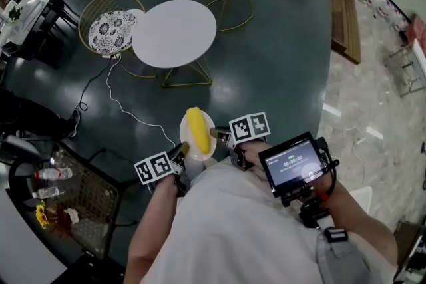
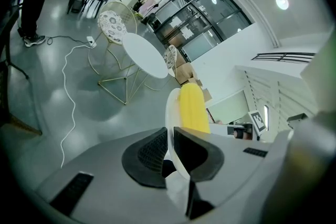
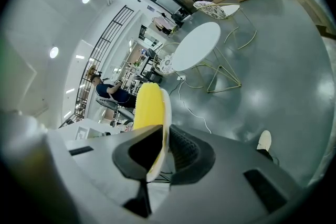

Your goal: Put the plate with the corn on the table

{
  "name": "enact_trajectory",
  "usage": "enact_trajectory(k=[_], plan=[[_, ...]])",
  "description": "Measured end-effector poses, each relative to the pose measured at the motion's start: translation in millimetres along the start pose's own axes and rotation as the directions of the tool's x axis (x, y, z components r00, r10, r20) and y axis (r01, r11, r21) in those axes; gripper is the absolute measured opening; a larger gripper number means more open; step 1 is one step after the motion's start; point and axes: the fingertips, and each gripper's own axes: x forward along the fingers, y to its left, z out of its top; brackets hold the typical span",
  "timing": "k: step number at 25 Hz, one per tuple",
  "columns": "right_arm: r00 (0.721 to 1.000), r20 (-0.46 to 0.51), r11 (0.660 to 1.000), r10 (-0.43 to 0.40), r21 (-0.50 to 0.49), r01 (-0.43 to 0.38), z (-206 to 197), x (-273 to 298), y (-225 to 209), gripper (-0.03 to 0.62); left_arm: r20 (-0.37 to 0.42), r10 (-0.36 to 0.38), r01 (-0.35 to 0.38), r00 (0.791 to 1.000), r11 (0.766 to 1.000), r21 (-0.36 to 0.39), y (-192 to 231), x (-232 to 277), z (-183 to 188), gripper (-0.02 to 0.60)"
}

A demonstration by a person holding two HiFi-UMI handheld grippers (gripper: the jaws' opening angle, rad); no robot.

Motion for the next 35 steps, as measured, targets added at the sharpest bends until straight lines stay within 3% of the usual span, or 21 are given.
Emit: enact_trajectory(k=[26, 35], plan=[[0.999, 0.029, 0.999, -0.022, 0.032, 0.021, 1.2, -3.6, -0.8, 0.048, -0.038, -0.026, 0.026, 0.999, 1.0, 0.007, -1.2, 4.1, 1.6, 0.043], [1.0, -0.019, 0.999, 0.0, 0.034, 0.001, 44.2, 0.3, -11.0, 0.048, -0.025, 0.012, -0.013, 1.0, 0.999, -0.033, -9.0, 28.3, 33.1, 0.043]])
